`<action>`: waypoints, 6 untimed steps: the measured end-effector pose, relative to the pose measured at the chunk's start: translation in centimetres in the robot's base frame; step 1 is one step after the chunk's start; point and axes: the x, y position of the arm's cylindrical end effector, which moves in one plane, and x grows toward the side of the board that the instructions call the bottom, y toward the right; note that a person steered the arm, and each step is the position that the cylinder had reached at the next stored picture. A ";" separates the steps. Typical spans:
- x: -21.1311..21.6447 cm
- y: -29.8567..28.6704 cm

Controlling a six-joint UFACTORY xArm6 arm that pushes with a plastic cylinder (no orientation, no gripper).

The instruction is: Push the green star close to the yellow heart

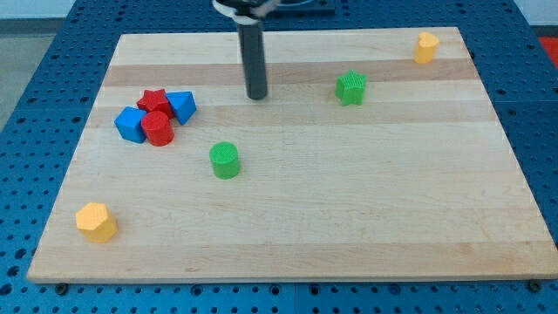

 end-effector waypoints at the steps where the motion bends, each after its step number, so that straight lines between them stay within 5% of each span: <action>1: 1.5 3.9; 6: -5.6 20.6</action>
